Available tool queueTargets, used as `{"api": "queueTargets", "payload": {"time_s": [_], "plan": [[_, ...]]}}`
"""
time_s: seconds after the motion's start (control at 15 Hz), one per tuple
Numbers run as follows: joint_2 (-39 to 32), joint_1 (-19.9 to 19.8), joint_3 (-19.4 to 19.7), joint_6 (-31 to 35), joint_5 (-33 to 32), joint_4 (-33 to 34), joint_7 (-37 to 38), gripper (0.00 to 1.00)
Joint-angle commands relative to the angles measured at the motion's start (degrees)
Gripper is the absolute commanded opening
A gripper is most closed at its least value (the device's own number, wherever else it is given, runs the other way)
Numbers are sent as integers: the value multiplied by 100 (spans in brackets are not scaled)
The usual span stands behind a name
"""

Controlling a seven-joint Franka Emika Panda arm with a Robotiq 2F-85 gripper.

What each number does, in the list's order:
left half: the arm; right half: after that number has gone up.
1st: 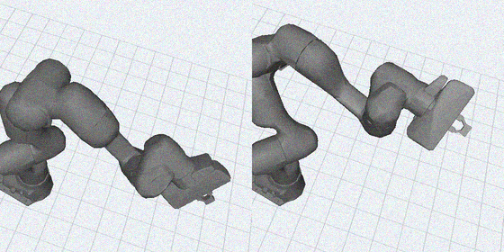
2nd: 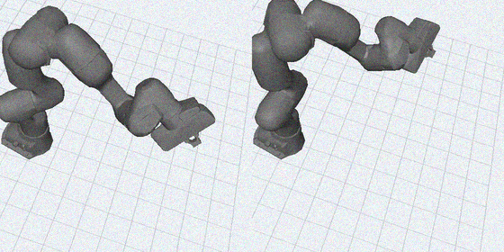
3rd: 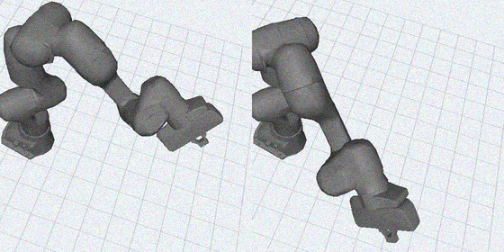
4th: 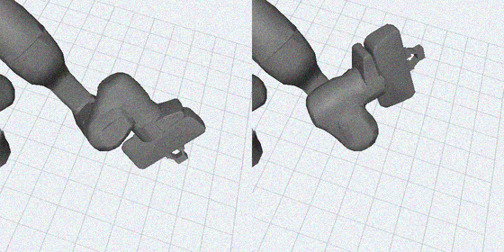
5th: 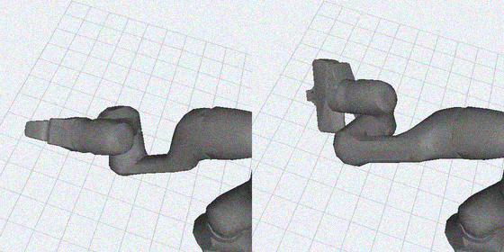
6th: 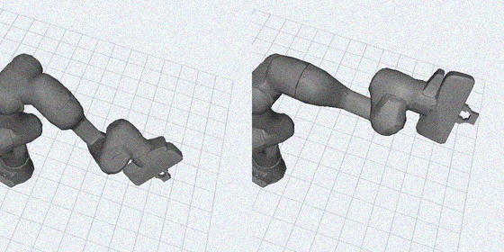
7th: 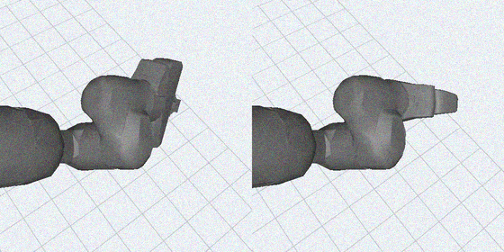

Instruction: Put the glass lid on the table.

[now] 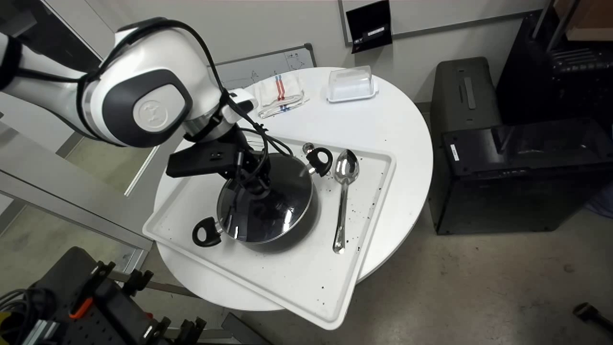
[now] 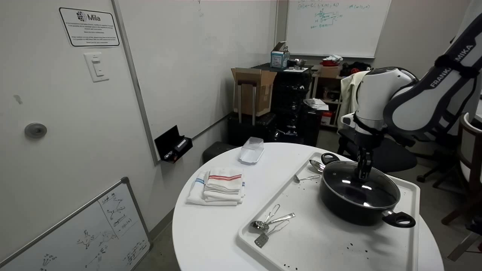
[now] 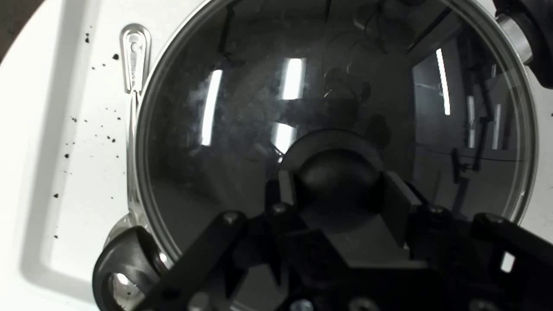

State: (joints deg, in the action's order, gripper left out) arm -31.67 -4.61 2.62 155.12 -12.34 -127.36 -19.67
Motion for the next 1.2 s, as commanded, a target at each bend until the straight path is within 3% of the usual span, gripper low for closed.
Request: {"api": "queueTargets", "payload": {"time_s": [0.0, 0.67, 1.13], "plan": [[113, -26, 6, 45, -103, -41, 42, 25], [978, 17, -51, -28, -240, -531, -124, 25], [1062, 302, -292, -274, -392, -556, -174, 25]]}}
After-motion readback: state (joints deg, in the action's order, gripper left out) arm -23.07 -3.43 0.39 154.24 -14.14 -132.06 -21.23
